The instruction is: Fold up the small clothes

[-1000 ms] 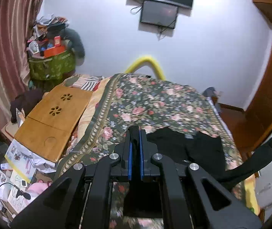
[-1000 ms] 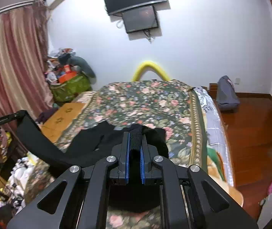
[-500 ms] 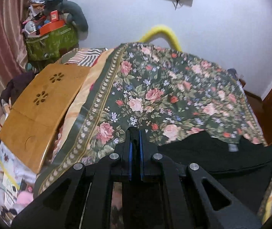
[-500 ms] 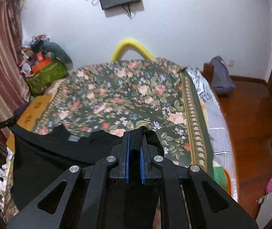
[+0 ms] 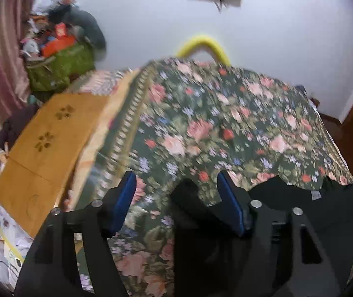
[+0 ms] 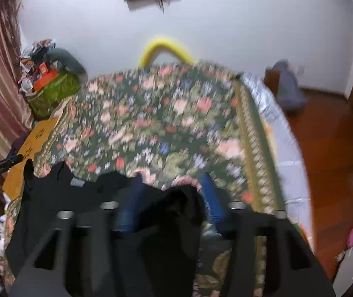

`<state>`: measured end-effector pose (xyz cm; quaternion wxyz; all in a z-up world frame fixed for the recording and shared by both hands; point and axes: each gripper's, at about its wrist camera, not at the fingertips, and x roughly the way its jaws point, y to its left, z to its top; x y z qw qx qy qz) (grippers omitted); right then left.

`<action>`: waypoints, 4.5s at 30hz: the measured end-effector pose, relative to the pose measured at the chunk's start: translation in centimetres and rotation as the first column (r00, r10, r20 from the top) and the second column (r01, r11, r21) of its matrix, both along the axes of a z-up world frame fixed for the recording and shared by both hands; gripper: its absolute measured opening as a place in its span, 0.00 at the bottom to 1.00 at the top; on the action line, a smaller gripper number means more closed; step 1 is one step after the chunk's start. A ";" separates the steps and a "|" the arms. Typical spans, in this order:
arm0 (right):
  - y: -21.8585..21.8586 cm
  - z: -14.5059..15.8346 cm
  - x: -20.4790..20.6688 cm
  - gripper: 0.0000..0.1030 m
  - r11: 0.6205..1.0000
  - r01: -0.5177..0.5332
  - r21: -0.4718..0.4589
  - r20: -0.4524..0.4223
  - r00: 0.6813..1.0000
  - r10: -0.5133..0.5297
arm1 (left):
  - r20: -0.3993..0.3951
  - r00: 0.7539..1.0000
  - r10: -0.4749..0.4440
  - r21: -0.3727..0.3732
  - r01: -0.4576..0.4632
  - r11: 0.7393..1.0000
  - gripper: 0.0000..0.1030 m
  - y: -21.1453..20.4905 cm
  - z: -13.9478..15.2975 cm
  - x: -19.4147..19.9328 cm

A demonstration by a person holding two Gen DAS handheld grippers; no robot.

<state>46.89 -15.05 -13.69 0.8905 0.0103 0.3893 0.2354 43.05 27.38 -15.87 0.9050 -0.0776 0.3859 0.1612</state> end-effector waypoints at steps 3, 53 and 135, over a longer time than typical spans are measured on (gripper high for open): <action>-0.5 1.1 -1.3 0.64 1.000 -0.009 0.005 0.010 1.000 0.009 | -0.029 0.999 -0.022 0.014 0.022 1.000 0.67 -0.1 0.5 -1.2; -3.0 -6.7 -16.0 0.72 0.987 -0.129 -0.091 -0.195 0.975 0.109 | -0.336 0.928 -0.162 -0.127 0.126 0.984 0.75 -5.1 -7.2 -14.1; -2.8 -7.6 -20.8 0.74 0.992 -0.067 0.111 -0.240 0.966 0.092 | -0.357 0.920 -0.161 -0.141 0.118 0.983 0.11 -6.3 -7.5 -19.2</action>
